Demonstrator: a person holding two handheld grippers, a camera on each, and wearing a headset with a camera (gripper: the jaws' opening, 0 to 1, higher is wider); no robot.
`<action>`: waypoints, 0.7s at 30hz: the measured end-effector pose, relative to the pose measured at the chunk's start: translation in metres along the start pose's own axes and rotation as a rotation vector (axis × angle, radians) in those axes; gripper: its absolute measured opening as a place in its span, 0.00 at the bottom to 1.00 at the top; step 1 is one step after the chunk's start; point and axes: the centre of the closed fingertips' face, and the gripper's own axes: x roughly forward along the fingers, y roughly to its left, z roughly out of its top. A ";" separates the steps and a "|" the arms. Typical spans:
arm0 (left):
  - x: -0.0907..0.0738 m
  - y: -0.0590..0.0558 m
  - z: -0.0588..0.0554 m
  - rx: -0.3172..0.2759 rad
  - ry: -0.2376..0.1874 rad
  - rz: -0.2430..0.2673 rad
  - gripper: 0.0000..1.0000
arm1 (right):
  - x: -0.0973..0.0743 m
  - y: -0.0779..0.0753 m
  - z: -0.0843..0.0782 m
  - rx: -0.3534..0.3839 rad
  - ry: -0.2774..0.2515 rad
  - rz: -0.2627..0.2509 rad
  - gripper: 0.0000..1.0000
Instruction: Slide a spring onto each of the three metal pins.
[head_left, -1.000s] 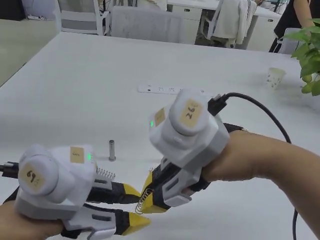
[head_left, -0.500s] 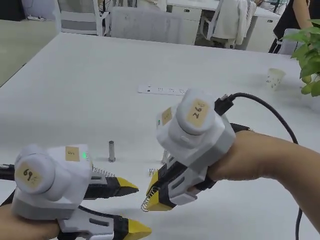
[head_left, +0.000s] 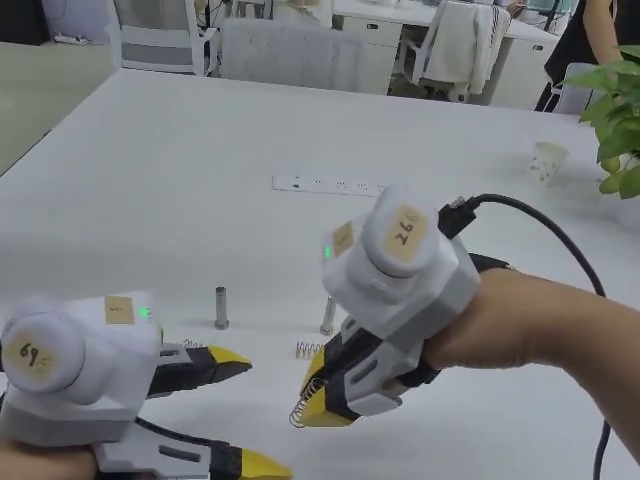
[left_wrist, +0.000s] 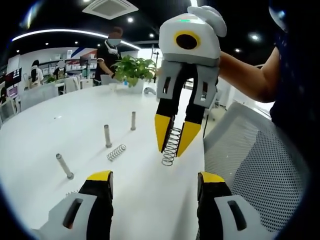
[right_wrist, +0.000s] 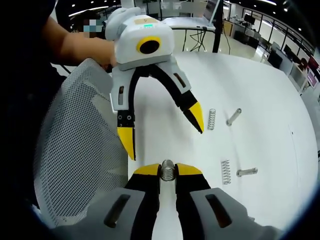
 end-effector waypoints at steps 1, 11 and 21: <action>-0.002 0.001 0.000 -0.006 -0.007 0.008 0.65 | 0.000 0.000 0.000 0.002 0.000 -0.001 0.08; -0.025 0.018 -0.006 -0.051 -0.039 0.097 0.69 | -0.002 -0.002 -0.003 0.012 -0.001 -0.008 0.08; -0.046 0.034 -0.010 -0.091 -0.075 0.180 0.70 | -0.007 -0.005 -0.008 0.028 -0.001 -0.017 0.08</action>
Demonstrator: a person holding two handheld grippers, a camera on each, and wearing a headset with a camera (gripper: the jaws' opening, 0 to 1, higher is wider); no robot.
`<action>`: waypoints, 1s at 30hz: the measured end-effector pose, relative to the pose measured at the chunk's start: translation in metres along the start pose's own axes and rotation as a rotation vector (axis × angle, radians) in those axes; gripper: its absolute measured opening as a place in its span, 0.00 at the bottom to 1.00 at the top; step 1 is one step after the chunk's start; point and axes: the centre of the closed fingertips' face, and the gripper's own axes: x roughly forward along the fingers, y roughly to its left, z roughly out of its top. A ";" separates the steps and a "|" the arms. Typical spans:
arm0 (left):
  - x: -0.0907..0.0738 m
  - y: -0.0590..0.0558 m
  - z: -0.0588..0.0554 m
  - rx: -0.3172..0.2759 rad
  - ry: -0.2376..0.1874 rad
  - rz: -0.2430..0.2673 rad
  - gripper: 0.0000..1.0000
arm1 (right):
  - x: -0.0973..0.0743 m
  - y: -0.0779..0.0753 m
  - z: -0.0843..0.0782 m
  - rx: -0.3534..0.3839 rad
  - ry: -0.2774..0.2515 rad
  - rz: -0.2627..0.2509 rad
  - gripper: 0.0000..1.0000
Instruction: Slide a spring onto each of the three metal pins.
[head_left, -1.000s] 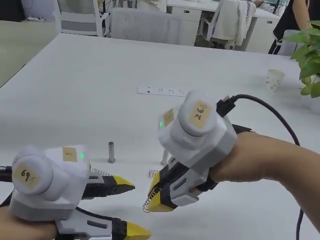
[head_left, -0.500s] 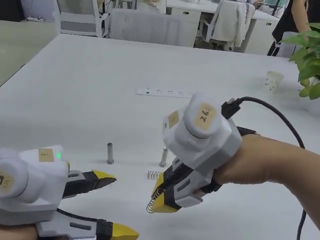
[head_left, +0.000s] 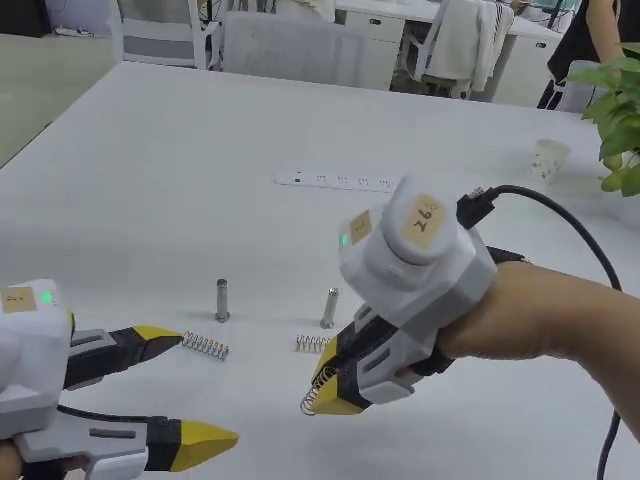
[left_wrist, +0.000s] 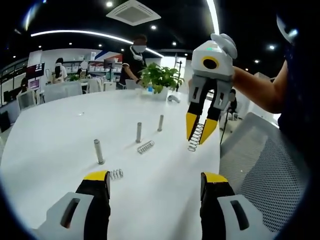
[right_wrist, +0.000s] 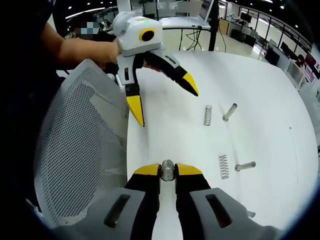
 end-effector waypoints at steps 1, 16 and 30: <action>-0.001 0.001 0.000 -0.002 -0.001 0.005 0.70 | -0.001 -0.001 -0.001 0.002 0.000 -0.001 0.08; -0.011 0.010 -0.001 -0.015 -0.016 0.052 0.71 | -0.017 -0.012 -0.018 0.044 0.002 -0.036 0.08; -0.011 0.012 0.000 -0.021 -0.024 0.061 0.70 | -0.048 -0.036 -0.043 0.108 0.010 -0.107 0.08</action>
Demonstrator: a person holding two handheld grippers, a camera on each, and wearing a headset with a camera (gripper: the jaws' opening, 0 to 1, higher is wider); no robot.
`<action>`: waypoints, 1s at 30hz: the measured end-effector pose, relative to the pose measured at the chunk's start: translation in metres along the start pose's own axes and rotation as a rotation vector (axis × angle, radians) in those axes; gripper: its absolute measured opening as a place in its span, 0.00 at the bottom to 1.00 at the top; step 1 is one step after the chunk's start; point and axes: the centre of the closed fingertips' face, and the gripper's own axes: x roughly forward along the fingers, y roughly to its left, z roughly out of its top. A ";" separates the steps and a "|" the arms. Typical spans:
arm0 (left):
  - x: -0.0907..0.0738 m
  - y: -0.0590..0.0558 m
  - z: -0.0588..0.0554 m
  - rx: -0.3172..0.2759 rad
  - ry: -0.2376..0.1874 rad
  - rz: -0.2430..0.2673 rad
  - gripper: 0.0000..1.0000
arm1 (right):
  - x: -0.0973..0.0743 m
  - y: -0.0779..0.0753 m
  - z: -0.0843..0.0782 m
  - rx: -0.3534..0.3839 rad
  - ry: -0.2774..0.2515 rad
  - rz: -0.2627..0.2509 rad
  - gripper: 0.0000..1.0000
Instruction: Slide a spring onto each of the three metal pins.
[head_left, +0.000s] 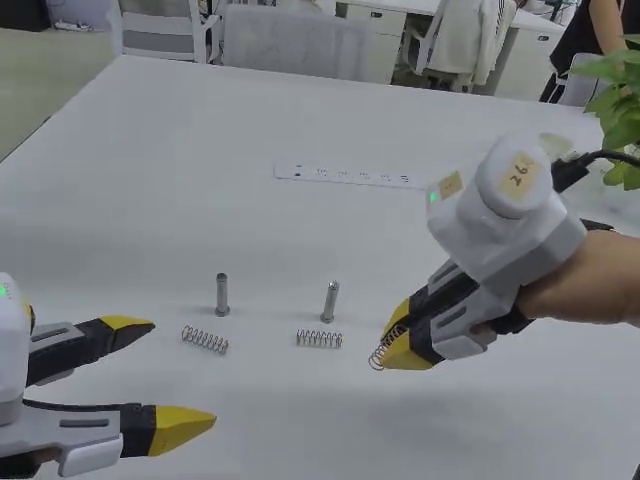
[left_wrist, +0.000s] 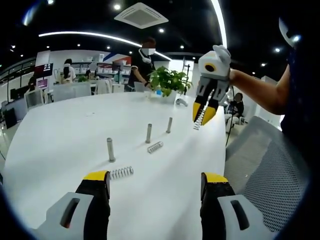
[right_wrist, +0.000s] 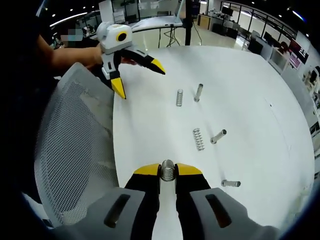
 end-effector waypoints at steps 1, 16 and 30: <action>0.000 0.000 0.000 0.000 0.001 0.000 0.70 | -0.002 -0.002 -0.002 0.006 0.001 -0.004 0.08; 0.000 -0.001 0.000 0.002 0.007 -0.004 0.69 | -0.028 -0.042 -0.028 0.040 0.063 -0.087 0.08; -0.001 -0.004 -0.001 0.001 0.011 -0.004 0.67 | -0.030 -0.077 -0.033 0.031 0.113 -0.148 0.09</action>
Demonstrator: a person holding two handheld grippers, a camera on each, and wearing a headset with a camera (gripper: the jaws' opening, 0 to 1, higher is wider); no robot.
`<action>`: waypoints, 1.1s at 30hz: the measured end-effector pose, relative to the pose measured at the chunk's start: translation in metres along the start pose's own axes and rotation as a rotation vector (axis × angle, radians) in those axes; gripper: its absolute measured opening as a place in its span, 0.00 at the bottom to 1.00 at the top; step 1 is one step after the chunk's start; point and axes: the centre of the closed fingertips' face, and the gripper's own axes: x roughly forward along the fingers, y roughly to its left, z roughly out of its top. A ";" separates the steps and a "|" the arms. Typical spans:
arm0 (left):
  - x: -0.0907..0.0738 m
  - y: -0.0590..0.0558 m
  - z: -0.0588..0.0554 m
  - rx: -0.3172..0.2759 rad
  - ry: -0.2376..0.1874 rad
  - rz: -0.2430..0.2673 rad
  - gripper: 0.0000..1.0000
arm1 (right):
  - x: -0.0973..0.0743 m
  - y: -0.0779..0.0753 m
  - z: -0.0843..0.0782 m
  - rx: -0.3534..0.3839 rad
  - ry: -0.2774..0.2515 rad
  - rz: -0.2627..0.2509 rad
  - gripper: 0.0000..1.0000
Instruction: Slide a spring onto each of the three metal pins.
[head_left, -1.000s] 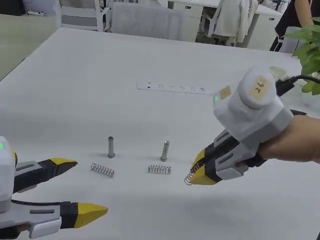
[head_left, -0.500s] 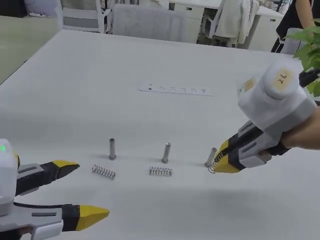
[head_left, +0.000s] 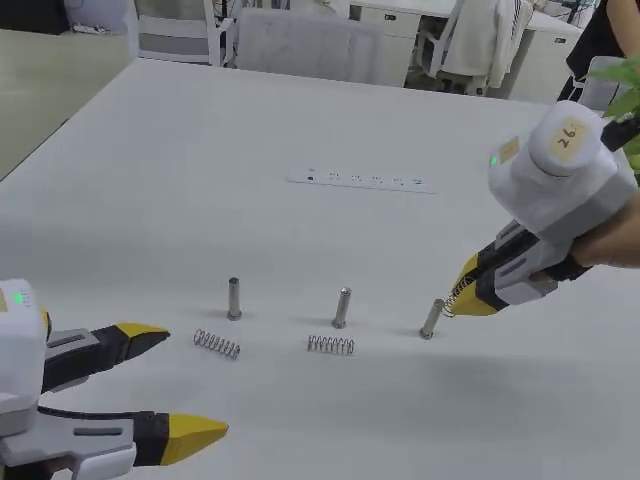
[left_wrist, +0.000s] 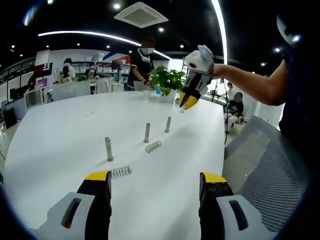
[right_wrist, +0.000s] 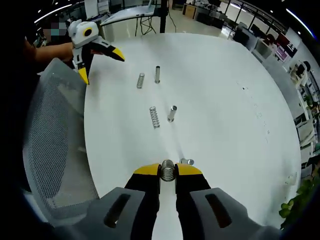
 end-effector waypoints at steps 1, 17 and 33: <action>0.000 0.000 0.000 -0.001 0.000 0.001 0.67 | 0.001 -0.003 -0.001 -0.002 0.004 -0.004 0.09; -0.001 0.002 0.000 0.002 -0.003 0.004 0.66 | 0.017 -0.030 -0.008 -0.004 0.034 -0.034 0.09; -0.001 0.002 0.000 0.001 0.003 0.004 0.65 | 0.033 -0.037 -0.015 0.008 0.040 -0.026 0.09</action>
